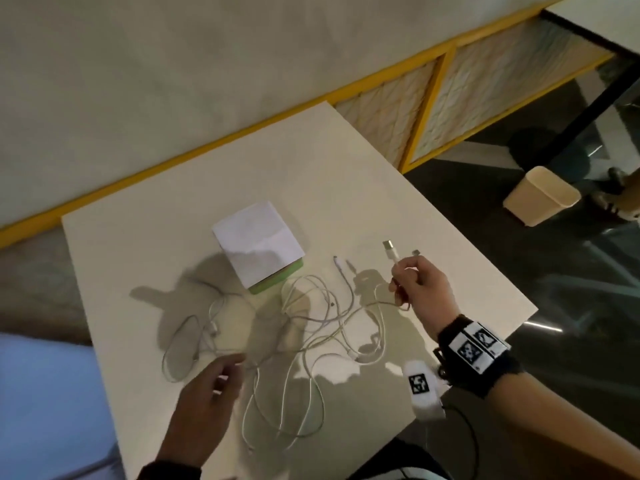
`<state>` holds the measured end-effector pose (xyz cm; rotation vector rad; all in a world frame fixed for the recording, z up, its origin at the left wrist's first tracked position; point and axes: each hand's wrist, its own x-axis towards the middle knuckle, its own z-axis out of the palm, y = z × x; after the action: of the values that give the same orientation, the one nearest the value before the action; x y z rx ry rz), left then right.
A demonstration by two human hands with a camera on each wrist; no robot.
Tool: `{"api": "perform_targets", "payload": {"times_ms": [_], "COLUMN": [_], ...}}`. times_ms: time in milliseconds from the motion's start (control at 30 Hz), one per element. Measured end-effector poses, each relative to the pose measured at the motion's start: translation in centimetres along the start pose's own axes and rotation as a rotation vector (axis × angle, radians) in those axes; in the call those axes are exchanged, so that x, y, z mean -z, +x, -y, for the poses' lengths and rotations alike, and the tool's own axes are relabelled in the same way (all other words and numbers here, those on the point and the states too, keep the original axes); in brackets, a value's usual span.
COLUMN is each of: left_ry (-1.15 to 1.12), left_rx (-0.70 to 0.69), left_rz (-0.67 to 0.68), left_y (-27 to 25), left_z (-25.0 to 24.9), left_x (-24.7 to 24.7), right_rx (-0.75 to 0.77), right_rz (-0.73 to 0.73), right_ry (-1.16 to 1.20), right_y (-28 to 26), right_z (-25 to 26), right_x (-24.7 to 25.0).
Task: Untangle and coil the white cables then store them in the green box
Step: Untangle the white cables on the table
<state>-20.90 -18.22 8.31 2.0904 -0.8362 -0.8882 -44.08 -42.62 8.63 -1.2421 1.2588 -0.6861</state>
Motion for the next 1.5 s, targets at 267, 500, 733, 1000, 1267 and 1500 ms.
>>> {"api": "perform_targets", "payload": {"times_ms": [267,500,733,1000,1267,1500], "left_ry": [-0.32,-0.867,-1.015,-1.042,-1.055,-1.098], "left_rx": [-0.122,-0.015,-0.015,-0.147,-0.063,-0.04], "left_rz": [0.019,-0.349,-0.56,-0.687,-0.666,-0.738], "left_y": [1.3,0.8,0.3,0.2,0.5,0.7], "left_z": [-6.5,-2.7,1.8,2.0,2.5,4.9], "left_x": [-1.0,5.6,12.5,16.4,14.7,17.4], "right_rx": [0.388,0.449,0.381,0.291,0.058,-0.04], "right_rz": [0.609,0.614,0.53,0.507,0.415,0.378], "right_ry": [-0.29,-0.776,-1.065,-1.11,-1.006,-1.1], "right_y": [-7.1,-4.6,0.5,1.1,1.3,1.6], "right_z": [3.5,0.1,-2.6,-3.7,-4.4,-5.4], "right_x": [-11.5,-12.1,-9.0,-9.6,-8.4,-5.1]}}
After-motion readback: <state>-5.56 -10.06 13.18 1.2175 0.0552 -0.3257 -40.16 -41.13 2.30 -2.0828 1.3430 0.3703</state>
